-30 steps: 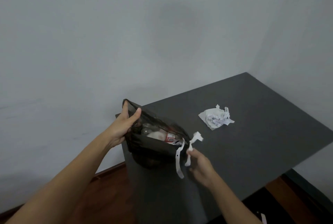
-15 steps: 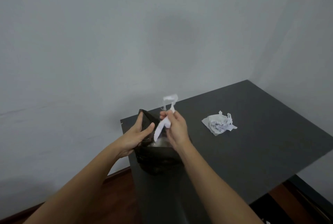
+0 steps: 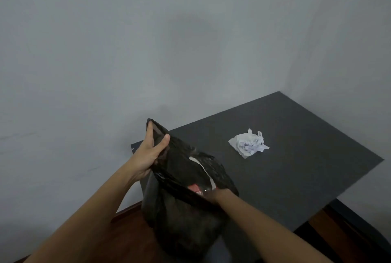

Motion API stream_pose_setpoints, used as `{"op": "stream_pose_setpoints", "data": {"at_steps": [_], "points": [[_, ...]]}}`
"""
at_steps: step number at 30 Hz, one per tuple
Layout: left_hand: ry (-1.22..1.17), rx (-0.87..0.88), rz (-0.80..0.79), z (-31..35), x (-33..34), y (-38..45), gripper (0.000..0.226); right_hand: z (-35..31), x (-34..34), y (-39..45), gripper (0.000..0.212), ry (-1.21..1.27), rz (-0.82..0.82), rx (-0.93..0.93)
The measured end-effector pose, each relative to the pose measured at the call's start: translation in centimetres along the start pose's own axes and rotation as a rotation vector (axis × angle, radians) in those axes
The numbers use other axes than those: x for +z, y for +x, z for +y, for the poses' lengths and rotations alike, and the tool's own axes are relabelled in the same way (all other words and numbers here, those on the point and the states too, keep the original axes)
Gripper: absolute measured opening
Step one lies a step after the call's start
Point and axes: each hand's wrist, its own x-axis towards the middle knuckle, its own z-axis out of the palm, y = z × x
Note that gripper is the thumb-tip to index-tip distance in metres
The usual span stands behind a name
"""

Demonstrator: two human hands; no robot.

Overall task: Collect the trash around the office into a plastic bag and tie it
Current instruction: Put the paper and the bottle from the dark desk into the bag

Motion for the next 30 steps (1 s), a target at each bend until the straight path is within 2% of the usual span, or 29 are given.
{"op": "stream_pose_setpoints", "data": {"at_steps": [3,6,9,11,13,14,15,16,17,18,19,20,22,25,27,30], "points": [[0.016,0.011,-0.034,-0.2,1.1,1.0,0.081,3.1,-2.1,0.3,0.068,-0.061,0.079,0.089],[0.012,-0.012,-0.041,-0.6,1.9,2.0,0.080,5.7,-4.7,-0.2,0.053,-0.147,0.069,0.007],[0.012,-0.010,-0.020,-0.8,2.7,2.9,0.078,8.4,-8.9,-3.5,0.034,0.000,0.103,-0.197],[0.029,-0.005,-0.010,-0.6,3.4,3.5,0.077,11.1,-11.7,-5.7,0.028,0.259,0.144,-0.345],[0.037,-0.011,-0.002,-0.1,3.7,3.8,0.076,14.2,-13.8,-6.0,0.019,0.665,0.289,-0.381],[0.044,-0.011,0.006,0.1,4.0,4.3,0.076,15.7,-14.8,-5.0,0.015,0.820,0.428,-0.341],[0.049,-0.011,0.013,0.3,4.3,4.6,0.076,17.4,-15.4,-3.2,0.011,0.887,0.610,-0.256],[0.053,-0.008,0.021,0.3,4.5,5.1,0.076,19.0,-15.8,-0.8,0.011,0.843,0.767,-0.134],[0.051,-0.004,0.021,0.5,4.6,5.3,0.077,20.3,-15.7,1.7,0.032,0.767,0.832,-0.023],[0.046,0.000,0.017,0.6,4.7,5.5,0.080,21.2,-15.4,4.2,0.067,0.664,0.767,0.061],[0.032,0.000,0.005,0.8,4.7,5.2,0.087,21.8,-14.8,6.5,0.101,0.569,0.631,0.116],[0.028,0.003,-0.007,0.8,4.7,5.4,0.099,22.7,-14.1,9.6,0.123,0.481,0.529,0.161],[0.043,-0.013,-0.032,0.9,4.8,5.2,0.124,23.2,-12.7,13.6,0.139,0.390,0.428,0.207],[0.057,0.003,-0.023,0.5,5.2,5.1,0.134,22.9,-11.4,16.1,0.129,0.340,0.420,0.221],[0.070,0.024,-0.012,0.2,5.3,5.1,0.134,22.8,-10.2,17.4,0.109,0.264,0.491,0.183],[0.062,0.010,-0.005,0.4,5.0,5.5,0.134,22.1,-7.4,18.4,0.070,0.229,0.700,0.130]]}}
